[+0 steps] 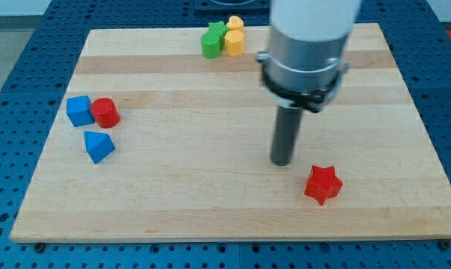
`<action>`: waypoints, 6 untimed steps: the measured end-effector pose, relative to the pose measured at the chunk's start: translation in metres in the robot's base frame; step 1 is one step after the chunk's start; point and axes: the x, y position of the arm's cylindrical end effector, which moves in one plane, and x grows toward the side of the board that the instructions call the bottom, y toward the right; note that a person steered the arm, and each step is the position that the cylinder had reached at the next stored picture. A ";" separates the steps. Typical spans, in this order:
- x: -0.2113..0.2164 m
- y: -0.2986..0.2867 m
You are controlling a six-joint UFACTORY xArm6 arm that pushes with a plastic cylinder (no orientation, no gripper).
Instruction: Move red star towards bottom right
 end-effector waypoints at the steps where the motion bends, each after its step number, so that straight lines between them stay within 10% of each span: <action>1: 0.025 -0.017; 4: 0.044 0.076; 6: 0.047 -0.010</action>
